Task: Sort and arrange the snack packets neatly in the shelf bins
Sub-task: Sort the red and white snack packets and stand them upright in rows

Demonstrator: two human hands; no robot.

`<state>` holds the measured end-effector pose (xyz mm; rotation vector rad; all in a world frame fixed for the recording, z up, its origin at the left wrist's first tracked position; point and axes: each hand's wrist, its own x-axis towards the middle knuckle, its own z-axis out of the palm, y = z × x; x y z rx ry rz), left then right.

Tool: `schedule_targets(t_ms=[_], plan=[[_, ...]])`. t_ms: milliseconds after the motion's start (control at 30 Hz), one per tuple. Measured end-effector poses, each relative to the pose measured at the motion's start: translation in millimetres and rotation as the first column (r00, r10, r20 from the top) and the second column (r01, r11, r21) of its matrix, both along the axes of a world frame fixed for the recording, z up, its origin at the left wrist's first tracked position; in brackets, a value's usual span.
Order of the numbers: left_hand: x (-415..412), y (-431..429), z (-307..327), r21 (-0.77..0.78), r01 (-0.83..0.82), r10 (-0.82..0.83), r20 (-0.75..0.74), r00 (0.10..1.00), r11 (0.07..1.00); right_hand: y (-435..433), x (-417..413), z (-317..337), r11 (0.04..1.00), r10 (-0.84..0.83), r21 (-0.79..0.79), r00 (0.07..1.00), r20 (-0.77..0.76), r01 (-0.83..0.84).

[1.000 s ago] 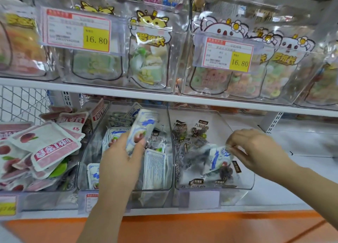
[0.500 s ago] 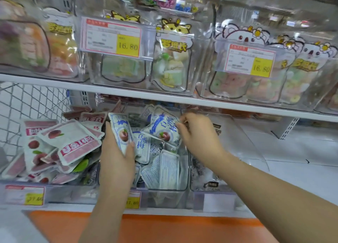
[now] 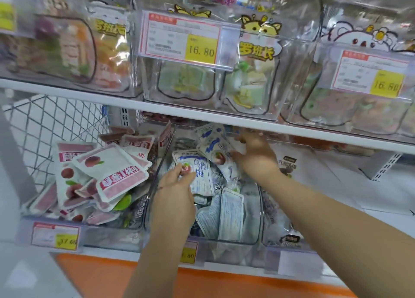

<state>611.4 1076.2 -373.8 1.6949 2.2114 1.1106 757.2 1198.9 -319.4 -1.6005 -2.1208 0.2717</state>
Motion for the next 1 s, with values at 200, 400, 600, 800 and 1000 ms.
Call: schedule_targets(t_ms=[200, 400, 600, 800, 1000], plan=[[2, -7, 0, -0.132, 0.062, -0.093, -0.24, 0.966, 0.989, -38, 3, -7, 0.888, 0.401, 0.087, 0.853, 0.335, -0.452], [6, -4, 0, 0.054, 0.035, -0.024, -0.186, 0.982, 0.998, -55, 6, 2, 0.802, 0.501, 0.08, 0.739, 0.45, -0.592], [5, -9, 3, -0.105, 0.085, -0.117, -0.349, 0.93, 0.991, -47, -1, 14, 0.877, 0.366, 0.004, 0.674, 0.642, -0.48], [1, -20, 4, -0.213, 0.127, -0.19, -0.307, 0.933, 0.969, -48, -22, 10, 0.868, 0.34, 0.067, 0.687, 0.643, -0.492], [-2, -19, 2, -0.183, 0.14, -0.181, -0.237, 0.954, 0.973, -45, 2, 27, 0.91, 0.321, 0.119, 0.857, 0.403, -0.397]])
